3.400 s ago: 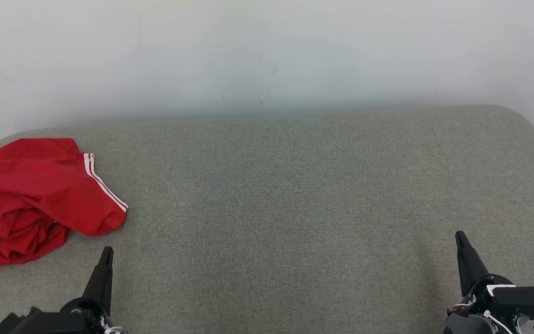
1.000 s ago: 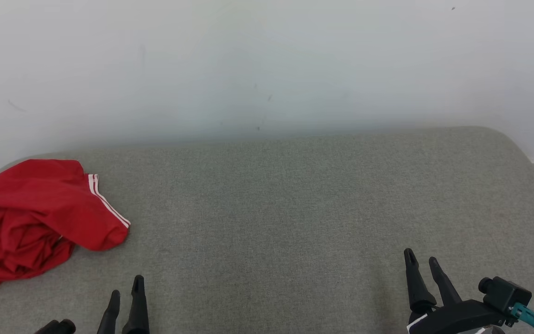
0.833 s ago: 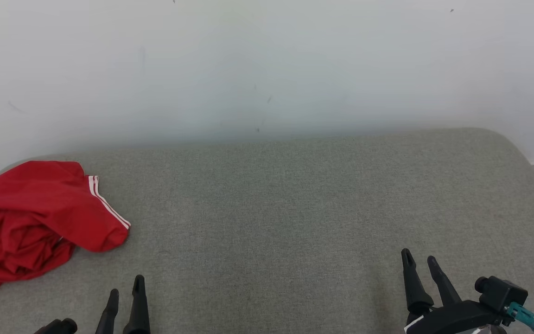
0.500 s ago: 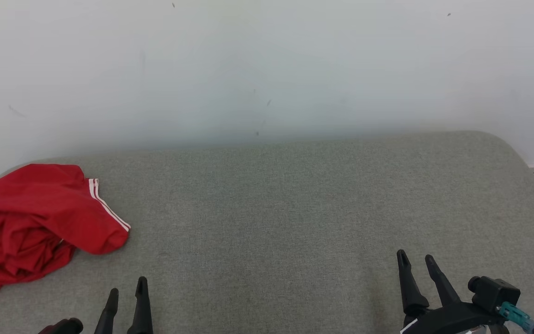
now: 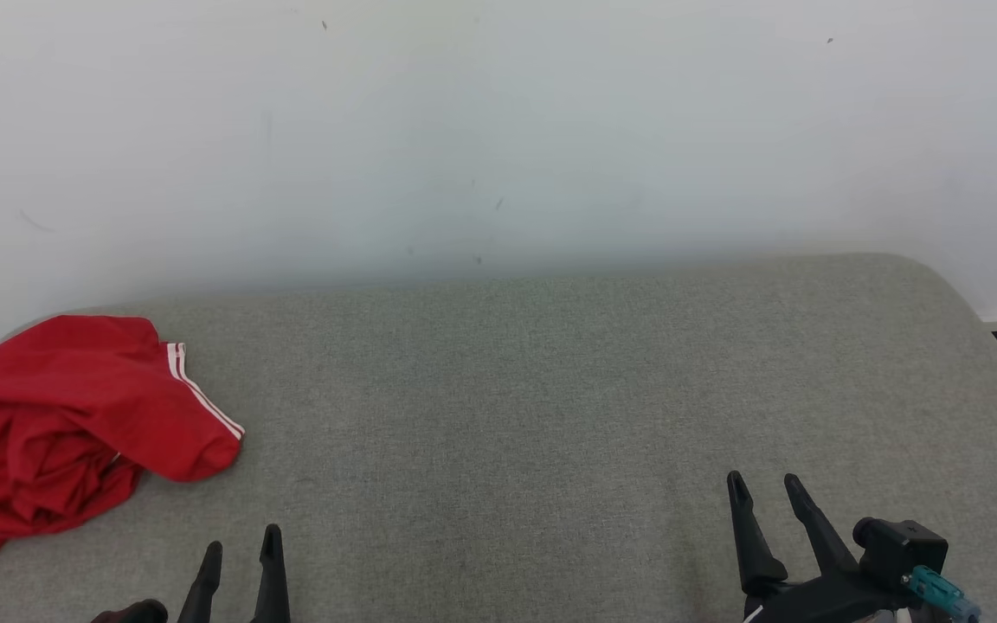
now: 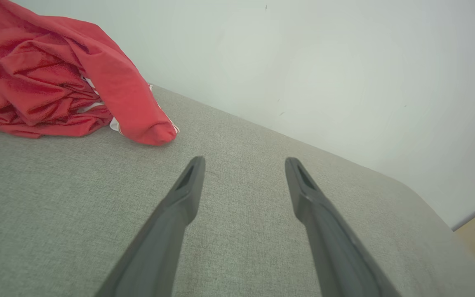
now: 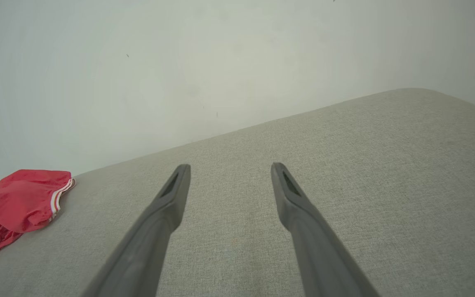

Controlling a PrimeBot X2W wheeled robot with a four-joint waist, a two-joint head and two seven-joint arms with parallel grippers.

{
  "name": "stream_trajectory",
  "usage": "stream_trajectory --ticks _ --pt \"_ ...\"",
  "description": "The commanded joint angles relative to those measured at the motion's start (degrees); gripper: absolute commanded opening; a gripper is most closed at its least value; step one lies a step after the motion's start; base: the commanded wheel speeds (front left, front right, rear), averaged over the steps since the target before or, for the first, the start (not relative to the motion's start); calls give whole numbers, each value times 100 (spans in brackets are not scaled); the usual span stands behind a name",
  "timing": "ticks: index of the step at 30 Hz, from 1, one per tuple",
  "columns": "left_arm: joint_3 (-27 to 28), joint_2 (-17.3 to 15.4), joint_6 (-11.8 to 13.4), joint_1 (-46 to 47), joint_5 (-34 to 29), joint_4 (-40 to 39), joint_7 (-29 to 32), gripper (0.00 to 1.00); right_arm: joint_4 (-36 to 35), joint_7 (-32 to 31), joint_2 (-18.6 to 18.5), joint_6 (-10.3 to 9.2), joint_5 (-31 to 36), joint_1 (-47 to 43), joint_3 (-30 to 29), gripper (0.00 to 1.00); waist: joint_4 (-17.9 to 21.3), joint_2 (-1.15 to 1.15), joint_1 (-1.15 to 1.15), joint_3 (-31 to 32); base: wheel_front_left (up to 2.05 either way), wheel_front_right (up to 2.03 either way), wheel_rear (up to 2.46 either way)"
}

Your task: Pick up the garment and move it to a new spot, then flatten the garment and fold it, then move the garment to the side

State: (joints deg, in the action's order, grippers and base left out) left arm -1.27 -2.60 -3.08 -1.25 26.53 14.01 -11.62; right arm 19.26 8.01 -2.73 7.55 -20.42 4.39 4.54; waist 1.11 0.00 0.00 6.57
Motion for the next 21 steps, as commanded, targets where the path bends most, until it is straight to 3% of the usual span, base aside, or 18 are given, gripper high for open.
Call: stream_trajectory --ticks 1,21 --pt "-8 -32 -8 -11 -143 -16 -41 100 -18 36 -21 -9 116 -26 16 100 1 0 0 7 0 0 0" --pt "45 -40 32 -28 -1068 90 -269 100 82 175 -22 -11 1000 -49 76 100 32 0 0 123 0 0 0"
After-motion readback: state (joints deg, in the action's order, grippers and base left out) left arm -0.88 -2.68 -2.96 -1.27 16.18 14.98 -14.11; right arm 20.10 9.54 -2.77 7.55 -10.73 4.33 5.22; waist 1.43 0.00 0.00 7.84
